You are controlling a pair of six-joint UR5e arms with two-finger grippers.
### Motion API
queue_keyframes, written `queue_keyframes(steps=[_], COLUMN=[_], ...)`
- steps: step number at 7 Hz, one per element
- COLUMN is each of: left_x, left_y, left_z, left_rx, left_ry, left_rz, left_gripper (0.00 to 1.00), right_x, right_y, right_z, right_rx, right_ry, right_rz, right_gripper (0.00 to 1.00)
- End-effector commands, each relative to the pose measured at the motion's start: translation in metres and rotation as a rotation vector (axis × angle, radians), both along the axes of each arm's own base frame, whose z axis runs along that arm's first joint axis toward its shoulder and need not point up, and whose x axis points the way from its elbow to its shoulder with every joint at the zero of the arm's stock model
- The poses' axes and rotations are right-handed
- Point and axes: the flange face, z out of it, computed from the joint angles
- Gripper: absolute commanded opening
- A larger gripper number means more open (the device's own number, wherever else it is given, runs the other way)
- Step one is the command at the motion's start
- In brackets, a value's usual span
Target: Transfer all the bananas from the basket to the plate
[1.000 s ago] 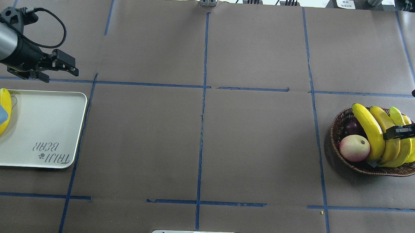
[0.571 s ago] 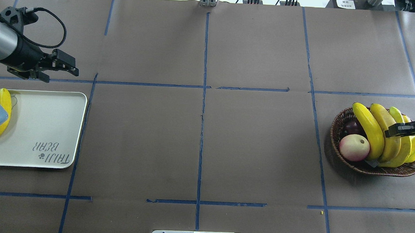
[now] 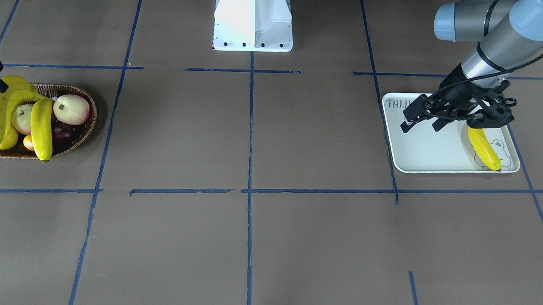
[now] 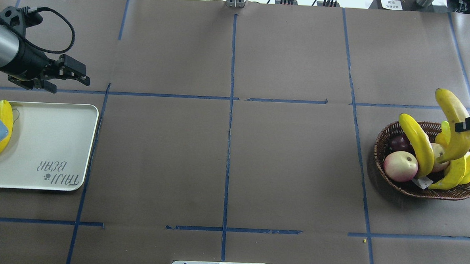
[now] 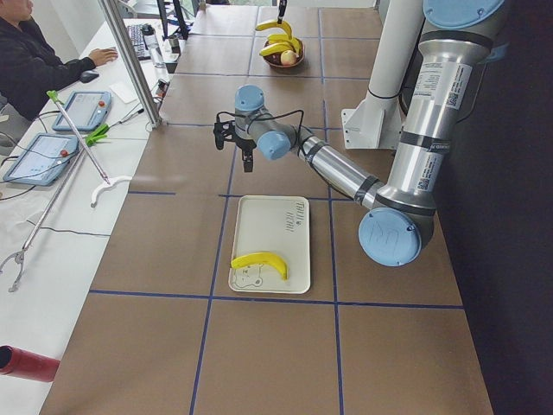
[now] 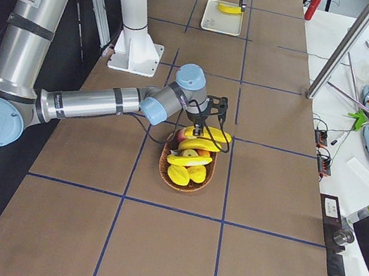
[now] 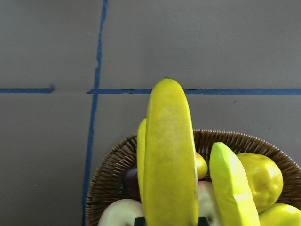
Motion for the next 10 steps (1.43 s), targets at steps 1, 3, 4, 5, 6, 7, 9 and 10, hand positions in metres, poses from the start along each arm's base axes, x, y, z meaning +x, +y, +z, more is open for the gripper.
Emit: queue_keyframes(steps=[1, 3, 4, 5, 6, 7, 9, 10], left_x=[0.006, 0.033, 0.038, 0.041, 0.051, 0.067, 0.110, 0.150], left_y=[0.000, -0.004, -0.009, -0.010, -0.004, 0.008, 0.006, 0.007], left_z=[-0.011, -0.061, -0.100, -0.129, -0.149, -0.163, -0.192, -0.208], left_rx=[0.000, -0.047, -0.065, -0.101, -0.116, -0.106, -0.124, -0.120], left_ry=[0.014, 0.094, 0.149, 0.202, 0.256, 0.335, 0.435, 0.434], left_rz=[0.000, -0.034, -0.067, -0.102, -0.104, -0.087, -0.071, -0.085], left_gripper=[1.00, 1.00, 0.99, 0.99, 0.99, 0.99, 0.99, 0.99], right_x=[-0.030, -0.155, -0.222, -0.270, -0.303, -0.327, -0.341, -0.341], right_y=[-0.043, -0.064, -0.043, -0.013, 0.018, 0.045, 0.061, 0.063], right_z=[-0.066, -0.183, -0.223, -0.241, -0.250, -0.257, -0.271, -0.273], right_rx=[0.067, -0.058, -0.072, -0.021, -0.009, 0.003, 0.022, 0.013], right_ry=[-0.122, -0.268, -0.307, -0.338, -0.418, -0.474, -0.507, -0.516], right_rz=[-0.059, -0.009, 0.046, 0.061, 0.068, 0.082, 0.090, 0.092], right_gripper=[0.00, 0.01, 0.02, 0.01, 0.01, 0.01, 0.02, 0.02])
